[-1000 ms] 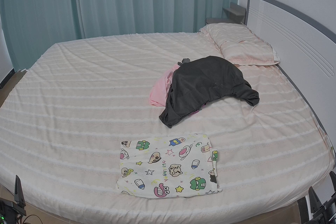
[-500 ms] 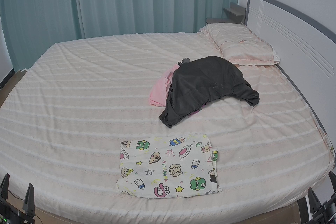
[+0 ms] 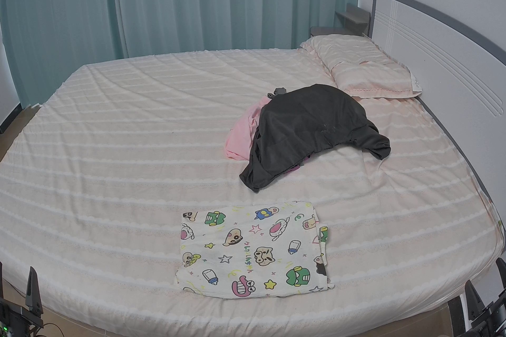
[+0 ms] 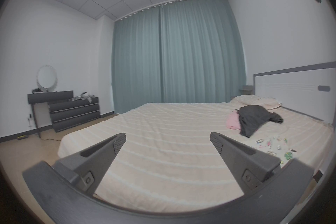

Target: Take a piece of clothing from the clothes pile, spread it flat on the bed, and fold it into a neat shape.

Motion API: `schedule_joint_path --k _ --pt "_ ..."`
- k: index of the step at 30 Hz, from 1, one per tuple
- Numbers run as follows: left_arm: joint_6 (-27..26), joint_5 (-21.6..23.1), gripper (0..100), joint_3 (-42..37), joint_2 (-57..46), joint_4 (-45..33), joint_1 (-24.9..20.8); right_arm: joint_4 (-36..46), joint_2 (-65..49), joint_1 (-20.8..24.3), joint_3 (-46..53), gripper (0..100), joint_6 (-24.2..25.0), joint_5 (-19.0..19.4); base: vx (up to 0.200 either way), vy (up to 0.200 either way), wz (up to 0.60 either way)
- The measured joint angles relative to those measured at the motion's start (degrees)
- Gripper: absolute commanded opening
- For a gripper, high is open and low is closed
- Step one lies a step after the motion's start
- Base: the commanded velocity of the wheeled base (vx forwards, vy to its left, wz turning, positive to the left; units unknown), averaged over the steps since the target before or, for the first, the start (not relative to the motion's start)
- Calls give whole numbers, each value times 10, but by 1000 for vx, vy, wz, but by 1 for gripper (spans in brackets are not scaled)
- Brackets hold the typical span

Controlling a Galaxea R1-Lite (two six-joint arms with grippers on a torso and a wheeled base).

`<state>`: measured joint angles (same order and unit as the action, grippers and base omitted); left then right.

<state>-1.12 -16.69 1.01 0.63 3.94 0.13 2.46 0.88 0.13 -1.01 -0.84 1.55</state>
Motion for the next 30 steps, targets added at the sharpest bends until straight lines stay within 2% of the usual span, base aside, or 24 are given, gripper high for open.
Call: schedule_joint_path --k 5,11,23,30 --pt "-22 -52 100 0 0 0 0 0 -1 -1 0 100 0 -1 0 0 0" --pt "-37 -51 100 0 1 1 0 -1 -1 -1 0 100 0 -1 0 0 0" --pt "-15 4 100 0 1 0 -2 -6 -1 -1 0 100 1 0 0 0 0" --pt "-3 107 100 0 2 -2 -2 -9 -1 -1 0 100 2 0 0 0 0"
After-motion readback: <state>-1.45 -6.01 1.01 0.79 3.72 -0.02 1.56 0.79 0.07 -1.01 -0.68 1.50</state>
